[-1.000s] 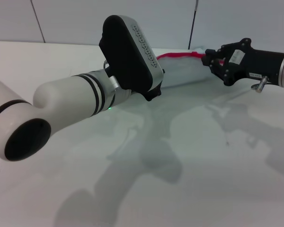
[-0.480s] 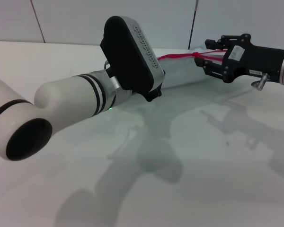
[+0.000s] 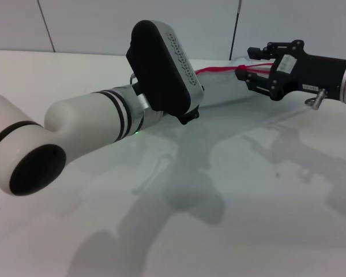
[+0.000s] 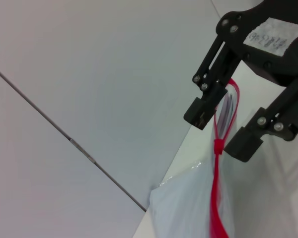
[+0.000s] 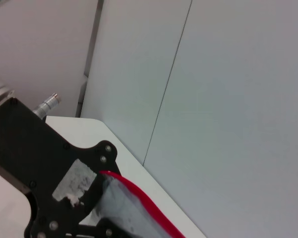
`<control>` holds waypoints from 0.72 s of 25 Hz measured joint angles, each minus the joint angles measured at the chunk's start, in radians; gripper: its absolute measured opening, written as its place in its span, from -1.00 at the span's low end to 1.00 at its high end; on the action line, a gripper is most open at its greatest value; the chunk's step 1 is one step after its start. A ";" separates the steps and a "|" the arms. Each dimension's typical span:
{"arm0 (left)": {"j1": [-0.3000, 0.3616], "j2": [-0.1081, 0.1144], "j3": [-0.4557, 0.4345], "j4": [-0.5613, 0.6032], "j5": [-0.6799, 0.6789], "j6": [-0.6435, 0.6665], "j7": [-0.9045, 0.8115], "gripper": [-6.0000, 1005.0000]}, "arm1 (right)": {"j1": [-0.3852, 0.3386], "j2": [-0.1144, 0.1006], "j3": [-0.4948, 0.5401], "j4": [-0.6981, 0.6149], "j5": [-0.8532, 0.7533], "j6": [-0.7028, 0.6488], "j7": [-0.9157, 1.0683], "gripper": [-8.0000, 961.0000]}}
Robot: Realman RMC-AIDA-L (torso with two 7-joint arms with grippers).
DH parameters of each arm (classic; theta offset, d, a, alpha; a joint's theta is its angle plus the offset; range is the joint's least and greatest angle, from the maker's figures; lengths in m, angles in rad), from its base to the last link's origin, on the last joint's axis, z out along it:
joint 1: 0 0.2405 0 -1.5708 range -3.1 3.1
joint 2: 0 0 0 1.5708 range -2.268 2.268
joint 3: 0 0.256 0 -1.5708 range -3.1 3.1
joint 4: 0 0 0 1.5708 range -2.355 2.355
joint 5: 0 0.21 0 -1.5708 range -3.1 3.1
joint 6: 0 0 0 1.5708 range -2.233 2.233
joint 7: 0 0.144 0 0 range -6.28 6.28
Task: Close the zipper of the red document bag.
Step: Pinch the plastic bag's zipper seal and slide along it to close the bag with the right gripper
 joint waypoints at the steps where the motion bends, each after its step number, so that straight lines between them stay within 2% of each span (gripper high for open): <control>1: 0.000 0.000 0.000 0.000 0.000 0.000 0.000 -0.87 | 0.001 0.000 0.000 0.000 0.000 0.000 0.000 0.02; 18: -0.010 0.000 0.004 0.000 0.000 0.000 0.000 -0.87 | 0.015 0.001 -0.052 0.006 0.007 -0.007 0.000 -0.05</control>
